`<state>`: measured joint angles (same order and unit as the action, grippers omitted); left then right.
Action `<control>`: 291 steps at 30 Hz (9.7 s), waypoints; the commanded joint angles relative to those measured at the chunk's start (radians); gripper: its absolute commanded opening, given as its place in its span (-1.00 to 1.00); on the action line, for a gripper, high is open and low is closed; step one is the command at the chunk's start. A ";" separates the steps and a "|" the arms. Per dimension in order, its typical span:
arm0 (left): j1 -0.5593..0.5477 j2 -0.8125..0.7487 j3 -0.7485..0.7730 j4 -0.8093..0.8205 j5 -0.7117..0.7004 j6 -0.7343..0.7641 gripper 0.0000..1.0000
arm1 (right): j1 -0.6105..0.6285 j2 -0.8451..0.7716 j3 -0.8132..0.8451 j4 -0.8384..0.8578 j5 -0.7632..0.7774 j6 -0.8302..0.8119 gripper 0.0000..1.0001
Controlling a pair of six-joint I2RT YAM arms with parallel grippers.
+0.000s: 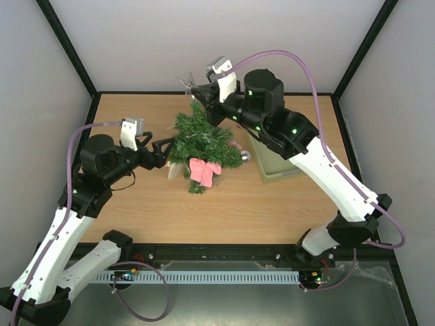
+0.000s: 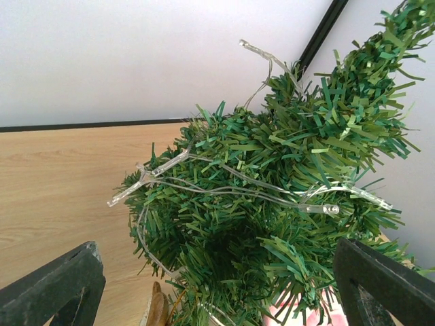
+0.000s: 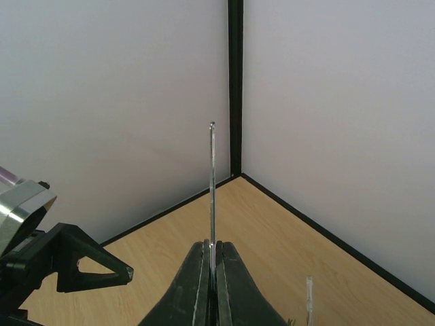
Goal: Decorate the small christmas tree
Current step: Place the decoration item on the Christmas tree, then pick up the decoration item from the storage box.
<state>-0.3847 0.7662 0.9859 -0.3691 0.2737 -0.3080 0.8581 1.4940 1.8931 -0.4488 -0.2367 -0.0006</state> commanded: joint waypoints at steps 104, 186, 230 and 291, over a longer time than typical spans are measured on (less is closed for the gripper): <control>0.006 -0.372 -0.410 0.122 -0.593 0.256 0.99 | -0.726 0.709 -0.331 0.240 0.535 -0.058 -0.97; -0.017 -0.402 -0.419 0.122 -0.579 0.257 0.99 | -0.697 0.437 -0.466 0.008 0.055 0.114 -0.30; -0.020 -0.412 -0.424 0.127 -0.579 0.261 0.99 | -0.736 0.592 -0.478 0.047 0.193 0.269 0.21; -0.023 -0.369 -0.406 0.101 -0.549 0.254 0.99 | -0.713 0.488 -0.460 0.068 -0.013 0.150 0.19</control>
<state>-0.4053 0.3889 0.5705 -0.2749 -0.2794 -0.0589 0.1165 1.9419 1.3731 -0.2993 -0.3687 0.1661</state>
